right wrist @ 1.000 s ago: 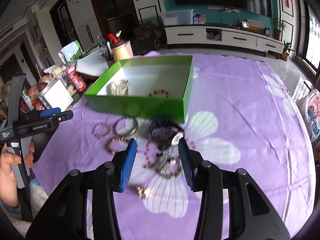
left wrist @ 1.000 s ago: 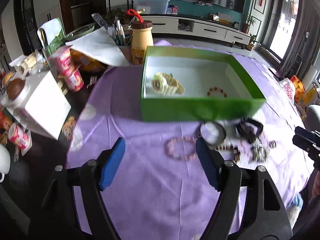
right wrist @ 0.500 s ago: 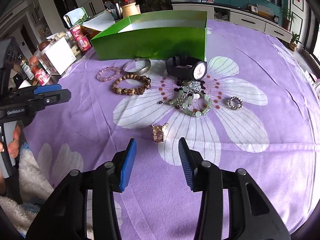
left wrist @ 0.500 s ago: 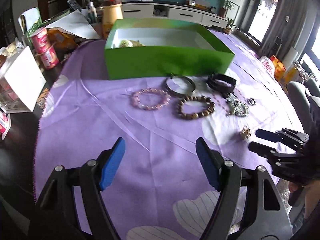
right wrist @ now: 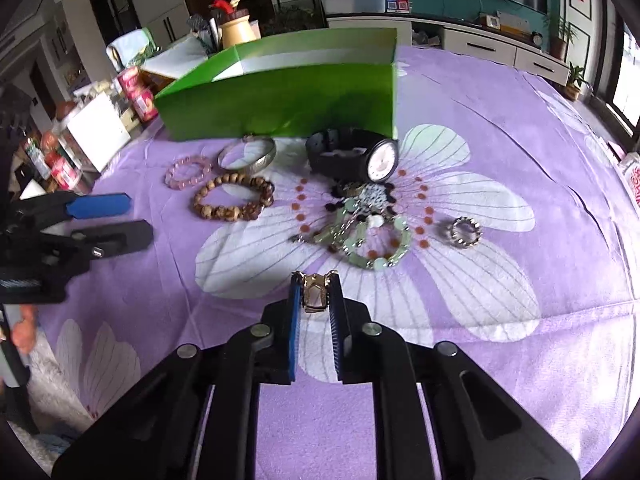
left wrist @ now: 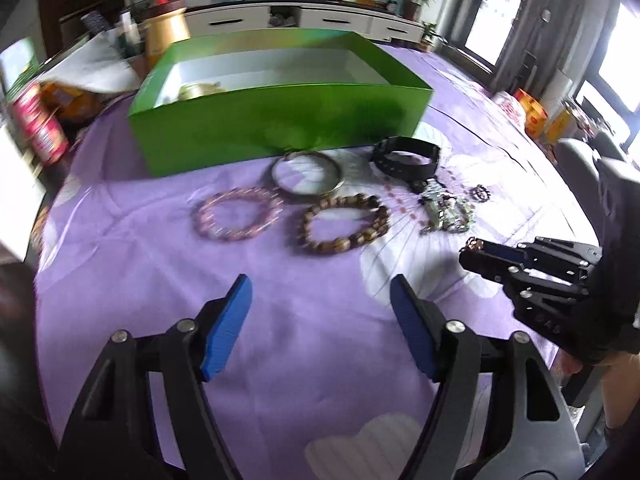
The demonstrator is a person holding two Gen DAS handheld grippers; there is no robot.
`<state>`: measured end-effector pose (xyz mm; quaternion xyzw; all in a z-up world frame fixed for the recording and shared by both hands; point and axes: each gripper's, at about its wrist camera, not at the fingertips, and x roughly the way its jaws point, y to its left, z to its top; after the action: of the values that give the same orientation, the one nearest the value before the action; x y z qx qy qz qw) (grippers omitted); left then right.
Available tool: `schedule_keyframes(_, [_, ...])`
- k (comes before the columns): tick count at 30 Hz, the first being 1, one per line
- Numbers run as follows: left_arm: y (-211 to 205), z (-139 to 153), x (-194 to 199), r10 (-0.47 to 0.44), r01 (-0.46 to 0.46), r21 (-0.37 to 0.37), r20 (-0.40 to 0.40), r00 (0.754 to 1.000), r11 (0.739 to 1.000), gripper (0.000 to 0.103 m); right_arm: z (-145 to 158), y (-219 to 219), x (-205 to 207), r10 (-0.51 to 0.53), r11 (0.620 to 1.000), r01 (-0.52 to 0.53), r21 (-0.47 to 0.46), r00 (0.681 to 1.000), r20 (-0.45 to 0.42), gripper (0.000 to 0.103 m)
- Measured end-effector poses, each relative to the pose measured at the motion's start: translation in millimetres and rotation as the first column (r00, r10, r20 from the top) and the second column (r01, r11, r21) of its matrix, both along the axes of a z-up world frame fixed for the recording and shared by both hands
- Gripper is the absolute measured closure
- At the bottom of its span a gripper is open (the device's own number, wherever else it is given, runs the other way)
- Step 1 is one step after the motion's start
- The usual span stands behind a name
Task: Organize jewelry
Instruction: 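Grasp the brown wooden bead bracelet with the left tool while the right tool grasps the gold charm, then lower both held items into the green box and open both tools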
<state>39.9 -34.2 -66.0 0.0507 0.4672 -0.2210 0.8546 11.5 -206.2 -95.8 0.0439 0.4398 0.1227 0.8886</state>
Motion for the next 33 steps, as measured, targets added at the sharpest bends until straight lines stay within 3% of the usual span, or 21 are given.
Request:
schedule_keyframes(4, [-28.2,-1.9,15.1,-0.095,0.095,0.017,0.003,0.995,0.995,0.049,15.5,-12.3,-5.4,0.001,1.000,-0.002,0.027,0.999,0.049,0.090])
schedule_keyframes(9, [-52.4,-14.8,33.5,-0.180,0.181,0.017,-0.048,0.982,0.983,0.069,21.3,-24.8,-9.8,-0.001,0.999,-0.002,0.050,0.998,0.063,0.090])
schedule_keyframes(12, [-60.6,-18.2,36.9,-0.216,0.218,0.046,-0.041,0.976,0.975,0.071,19.9,-29.4,-9.5,-0.012,0.998,0.008,0.066,0.998,0.060,0.090])
schedule_keyframes(15, [-65.1,-27.0,43.7,-0.246,0.252,0.059,-0.095,0.965,0.966,0.076,19.1,-30.5,-7.4,-0.017,0.997,0.012,0.075,0.998,0.058,0.090])
schedule_keyframes(18, [-70.5,-27.3,43.6,-0.291,0.298,0.097,-0.081,0.953,0.950,0.078,18.8,-30.7,-5.9,-0.019,0.997,0.014,0.082,0.998,0.061,0.090])
schedule_keyframes(21, [-74.3,-27.4,47.8,-0.278,0.287,0.119,-0.085,0.957,0.950,0.091,19.0,-30.1,-6.1,-0.022,0.997,0.017,0.080,0.998,0.066,0.090])
schedule_keyframes(26, [-67.3,-27.2,46.8,-0.218,0.224,0.055,-0.097,0.971,0.973,0.092,20.9,-28.8,-10.1,-0.024,0.997,0.019,0.076,0.997,0.073,0.090])
schedule_keyframes(29, [-54.4,-21.0,42.9,-0.174,0.170,-0.042,-0.109,0.979,0.985,0.092,25.7,-28.4,-12.2,-0.026,0.997,0.020,0.075,0.996,0.081,0.090])
schedule_keyframes(33, [-34.1,4.8,39.6,-0.137,0.121,-0.173,-0.083,0.987,0.977,0.092,33.3,-25.9,-13.5,-0.019,0.997,0.013,0.072,0.995,0.096,0.090])
